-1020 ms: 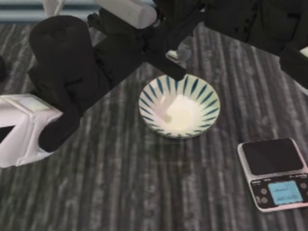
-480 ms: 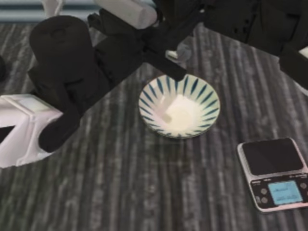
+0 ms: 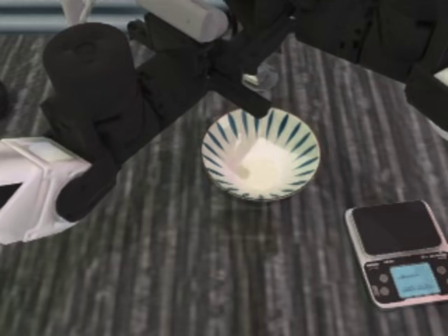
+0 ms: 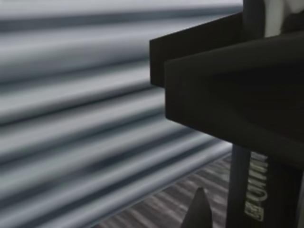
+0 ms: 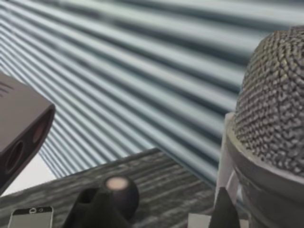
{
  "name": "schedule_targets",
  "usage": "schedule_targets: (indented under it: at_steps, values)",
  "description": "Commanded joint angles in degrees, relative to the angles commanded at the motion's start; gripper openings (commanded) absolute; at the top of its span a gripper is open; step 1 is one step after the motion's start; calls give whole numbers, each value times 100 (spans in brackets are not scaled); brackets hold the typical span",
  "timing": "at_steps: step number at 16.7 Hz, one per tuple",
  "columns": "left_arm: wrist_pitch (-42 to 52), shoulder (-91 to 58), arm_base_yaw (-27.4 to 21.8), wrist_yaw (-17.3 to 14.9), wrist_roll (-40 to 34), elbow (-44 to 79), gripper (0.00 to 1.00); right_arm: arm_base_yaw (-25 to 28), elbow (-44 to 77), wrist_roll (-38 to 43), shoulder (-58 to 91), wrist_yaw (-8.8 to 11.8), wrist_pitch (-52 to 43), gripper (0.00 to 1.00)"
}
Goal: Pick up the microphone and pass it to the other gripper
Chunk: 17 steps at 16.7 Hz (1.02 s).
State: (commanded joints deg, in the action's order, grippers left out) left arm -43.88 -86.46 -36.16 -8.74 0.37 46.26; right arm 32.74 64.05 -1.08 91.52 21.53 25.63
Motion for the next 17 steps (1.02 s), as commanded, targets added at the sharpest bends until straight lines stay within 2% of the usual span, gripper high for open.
schedule_targets:
  at_steps: [5,13,14,17]
  values:
    - [0,0,0,0,0,0,98,0,0,0,0,0,0,0]
    - [0,0,0,0,0,0,100,0,0,0,0,0,0,0]
    - [-2,-76,34,24,24,-85,100,-17,78,-21,-62,-53,0,0]
    - [47,161,80,-24,24,-292,100,-121,-6,21,-134,54,-8,0]
